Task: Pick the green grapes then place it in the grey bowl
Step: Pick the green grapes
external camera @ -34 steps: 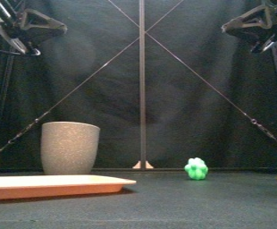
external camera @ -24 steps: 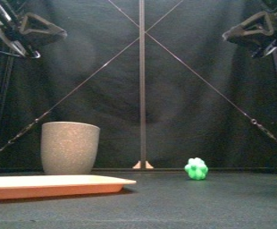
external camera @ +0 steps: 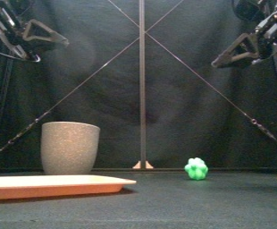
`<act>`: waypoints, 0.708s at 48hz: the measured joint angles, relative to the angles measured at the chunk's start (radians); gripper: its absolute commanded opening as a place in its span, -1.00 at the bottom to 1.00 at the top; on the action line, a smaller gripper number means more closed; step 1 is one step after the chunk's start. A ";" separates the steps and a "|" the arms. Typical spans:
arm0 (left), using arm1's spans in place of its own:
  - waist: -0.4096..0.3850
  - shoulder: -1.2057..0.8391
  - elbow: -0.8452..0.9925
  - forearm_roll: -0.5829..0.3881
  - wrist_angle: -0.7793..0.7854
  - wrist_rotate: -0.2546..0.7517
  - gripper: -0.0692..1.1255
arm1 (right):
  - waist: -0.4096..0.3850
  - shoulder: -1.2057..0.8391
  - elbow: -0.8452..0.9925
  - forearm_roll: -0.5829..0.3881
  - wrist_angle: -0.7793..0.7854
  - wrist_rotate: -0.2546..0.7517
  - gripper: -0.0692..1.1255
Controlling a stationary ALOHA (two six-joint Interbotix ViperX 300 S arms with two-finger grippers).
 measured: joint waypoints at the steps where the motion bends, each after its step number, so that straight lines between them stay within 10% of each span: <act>1: 0.002 0.000 -0.002 -0.002 0.000 0.000 -0.90 | -0.003 0.015 0.000 -0.003 -0.002 -0.003 0.00; 11: 0.011 0.000 -0.002 -0.002 0.000 0.000 -0.90 | -0.035 0.135 -0.002 -0.018 -0.032 -0.006 0.66; 34: 0.037 0.000 -0.002 -0.002 0.000 -0.002 -0.90 | -0.074 0.393 -0.095 -0.325 0.143 -0.011 0.67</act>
